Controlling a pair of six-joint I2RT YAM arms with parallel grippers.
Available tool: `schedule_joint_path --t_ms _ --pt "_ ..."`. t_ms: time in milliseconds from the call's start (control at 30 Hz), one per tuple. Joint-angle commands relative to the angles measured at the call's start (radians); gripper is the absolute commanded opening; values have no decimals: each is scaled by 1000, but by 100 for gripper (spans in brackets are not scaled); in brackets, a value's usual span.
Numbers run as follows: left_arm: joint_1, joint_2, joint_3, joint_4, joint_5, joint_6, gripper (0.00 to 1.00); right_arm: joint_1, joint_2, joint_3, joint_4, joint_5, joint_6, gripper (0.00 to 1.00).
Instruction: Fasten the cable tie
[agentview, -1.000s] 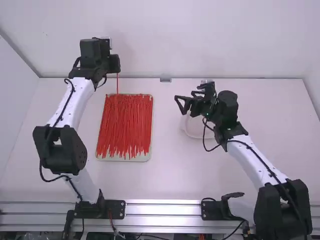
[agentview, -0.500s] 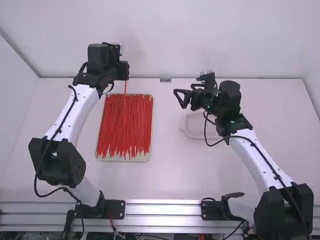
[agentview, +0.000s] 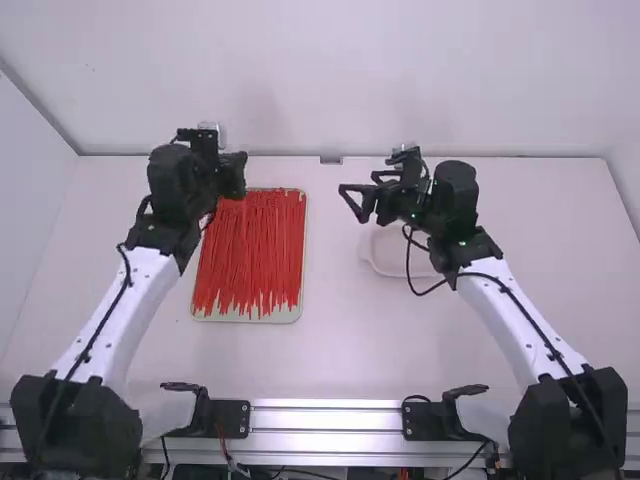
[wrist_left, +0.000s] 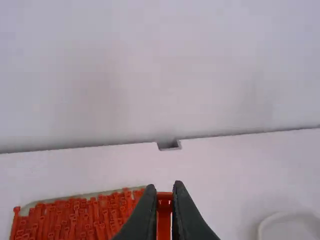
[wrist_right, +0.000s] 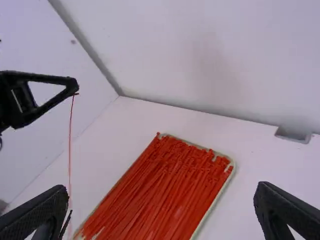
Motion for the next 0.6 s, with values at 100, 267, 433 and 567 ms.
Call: schedule_joint_path --t_ms 100,267,433,567 --pt "-56 -112 -226 247 39 -106 2 74 13 35 19 -24 37 99" --pt "-110 -122 -269 355 33 -121 2 110 45 35 55 -31 43 99" --pt "-144 -122 -251 389 33 -126 2 155 63 35 69 -31 42 100" --pt "-146 -122 -242 427 43 -148 2 186 64 35 79 -30 39 95"
